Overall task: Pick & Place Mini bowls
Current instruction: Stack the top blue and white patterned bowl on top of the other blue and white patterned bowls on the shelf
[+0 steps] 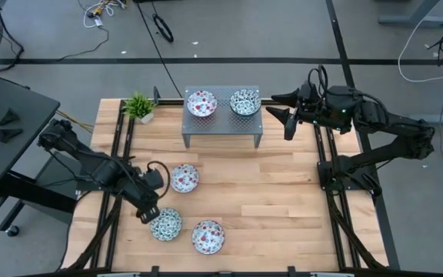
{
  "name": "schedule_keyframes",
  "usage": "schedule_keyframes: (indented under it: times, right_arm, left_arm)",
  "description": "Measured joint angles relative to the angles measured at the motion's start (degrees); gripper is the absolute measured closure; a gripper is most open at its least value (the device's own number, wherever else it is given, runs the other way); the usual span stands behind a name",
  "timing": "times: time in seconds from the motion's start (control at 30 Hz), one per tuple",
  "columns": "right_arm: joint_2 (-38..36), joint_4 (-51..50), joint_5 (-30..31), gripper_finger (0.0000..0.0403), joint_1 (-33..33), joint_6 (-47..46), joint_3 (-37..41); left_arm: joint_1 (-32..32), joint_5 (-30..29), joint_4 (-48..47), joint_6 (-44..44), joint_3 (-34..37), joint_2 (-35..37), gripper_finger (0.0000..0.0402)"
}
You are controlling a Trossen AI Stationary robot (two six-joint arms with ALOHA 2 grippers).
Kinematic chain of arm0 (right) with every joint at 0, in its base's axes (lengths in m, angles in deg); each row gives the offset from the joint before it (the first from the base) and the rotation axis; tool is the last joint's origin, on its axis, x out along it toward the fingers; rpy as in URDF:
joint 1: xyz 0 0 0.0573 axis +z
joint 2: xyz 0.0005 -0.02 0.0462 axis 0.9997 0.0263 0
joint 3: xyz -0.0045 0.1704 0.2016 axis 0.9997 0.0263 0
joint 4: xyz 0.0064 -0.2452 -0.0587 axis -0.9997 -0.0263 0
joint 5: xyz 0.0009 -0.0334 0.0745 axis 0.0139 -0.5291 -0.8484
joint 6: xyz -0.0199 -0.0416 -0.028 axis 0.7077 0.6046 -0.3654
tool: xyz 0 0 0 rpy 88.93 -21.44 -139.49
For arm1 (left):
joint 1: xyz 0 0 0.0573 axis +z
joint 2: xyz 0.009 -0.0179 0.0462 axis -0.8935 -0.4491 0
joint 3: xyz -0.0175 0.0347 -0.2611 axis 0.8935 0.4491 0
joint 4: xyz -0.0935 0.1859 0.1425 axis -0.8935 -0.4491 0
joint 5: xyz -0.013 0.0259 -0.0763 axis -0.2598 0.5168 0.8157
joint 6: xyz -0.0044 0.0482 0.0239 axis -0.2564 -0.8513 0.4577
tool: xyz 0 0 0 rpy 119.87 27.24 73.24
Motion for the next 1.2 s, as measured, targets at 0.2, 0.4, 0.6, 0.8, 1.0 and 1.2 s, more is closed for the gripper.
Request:
schedule_keyframes:
  times: [0.2,0.4,0.6,0.8,1.0,1.2]
  right_arm:
    - [0.8,0.0,-0.1,0.0193,0.0,0.0,0.0]
    - [0.8,-0.3,-0.2,0.0193,0.0,0.0,0.0]
    - [0.8,-0.8,-0.2,0.0193,0.0,0.0,0.0]
    - [0.8,-1.2,-0.2,0.0193,0.0,0.4,0.0]
    - [0.8,-1.9,-0.2,0.0193,-0.1,1.5,0.0]
    - [0.8,-1.9,-0.1,0.0193,-0.2,1.9,0.0]
  left_arm:
    - [-2.0,1.0,6.1,1.1,6.1,-0.1,0.0220]
    - [-3.5,4.5,11.1,3.0,12.5,-0.1,0.0220]
    - [-3.7,6.7,21.3,5.3,18.8,-0.1,0.0196]
    - [-3.5,7.2,22.8,12.1,23.3,-0.1,0.0157]
    - [-3.5,7.6,28.6,16.4,27.3,-0.1,0.0150]
    - [-3.2,7.6,28.7,21.8,30.0,-0.1,0.0150]
